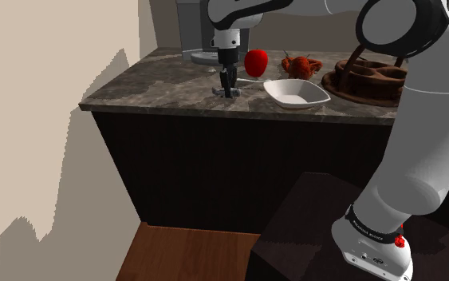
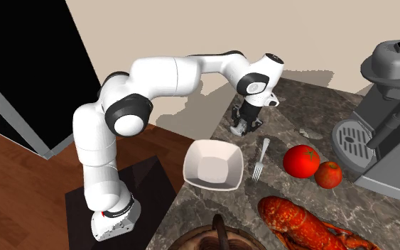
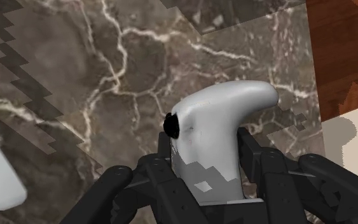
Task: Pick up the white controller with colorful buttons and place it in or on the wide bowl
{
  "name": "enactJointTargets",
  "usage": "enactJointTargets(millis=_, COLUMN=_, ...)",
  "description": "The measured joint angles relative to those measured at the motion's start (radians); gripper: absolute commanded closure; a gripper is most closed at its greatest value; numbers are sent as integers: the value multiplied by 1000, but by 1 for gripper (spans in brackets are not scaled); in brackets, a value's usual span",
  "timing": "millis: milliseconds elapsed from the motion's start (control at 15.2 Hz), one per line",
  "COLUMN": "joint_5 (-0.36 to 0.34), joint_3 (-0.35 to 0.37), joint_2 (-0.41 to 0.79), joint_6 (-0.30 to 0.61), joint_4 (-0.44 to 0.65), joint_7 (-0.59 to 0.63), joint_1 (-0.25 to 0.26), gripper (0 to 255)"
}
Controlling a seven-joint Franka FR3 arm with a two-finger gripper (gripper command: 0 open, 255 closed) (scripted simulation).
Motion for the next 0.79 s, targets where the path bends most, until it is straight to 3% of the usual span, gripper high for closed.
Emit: enactJointTargets(millis=792, joint_5=0, joint_3=-1, joint_2=11, joint_6=-151, joint_4=162, joint_7=8, joint_1=-3, gripper=255)
